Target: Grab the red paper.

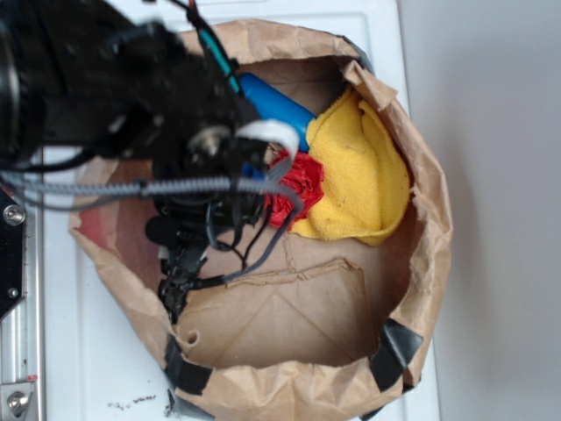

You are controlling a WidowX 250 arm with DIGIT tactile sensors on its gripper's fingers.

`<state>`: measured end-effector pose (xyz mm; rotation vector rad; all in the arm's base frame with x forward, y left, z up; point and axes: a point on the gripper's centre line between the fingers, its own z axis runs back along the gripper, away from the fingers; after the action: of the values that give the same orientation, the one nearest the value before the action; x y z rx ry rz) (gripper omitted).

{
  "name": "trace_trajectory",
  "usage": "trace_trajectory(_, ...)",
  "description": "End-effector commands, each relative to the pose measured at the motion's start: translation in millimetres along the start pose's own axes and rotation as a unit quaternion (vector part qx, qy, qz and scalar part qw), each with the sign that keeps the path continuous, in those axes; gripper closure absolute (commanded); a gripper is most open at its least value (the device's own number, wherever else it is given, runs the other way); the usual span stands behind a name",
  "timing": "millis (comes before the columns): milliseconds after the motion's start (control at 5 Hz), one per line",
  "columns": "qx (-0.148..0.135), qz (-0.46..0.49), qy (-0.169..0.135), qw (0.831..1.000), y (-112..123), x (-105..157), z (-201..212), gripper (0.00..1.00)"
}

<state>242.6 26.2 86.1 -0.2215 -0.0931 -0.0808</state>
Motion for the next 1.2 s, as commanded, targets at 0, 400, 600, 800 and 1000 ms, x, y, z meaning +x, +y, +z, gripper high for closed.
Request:
trace_trajectory(0,-0.046,0.031,-0.038,0.998,-9,31,89,1.00)
trace_trajectory(400,-0.050,0.064,-0.068,0.994,-7,47,78,0.00)
trace_trajectory(600,-0.038,0.105,-0.095,0.989,-6,61,74,0.00)
trace_trajectory(800,-0.018,0.114,-0.108,0.987,-4,68,60,0.00)
trace_trajectory(1000,0.018,0.117,-0.130,0.985,1,75,39,0.00)
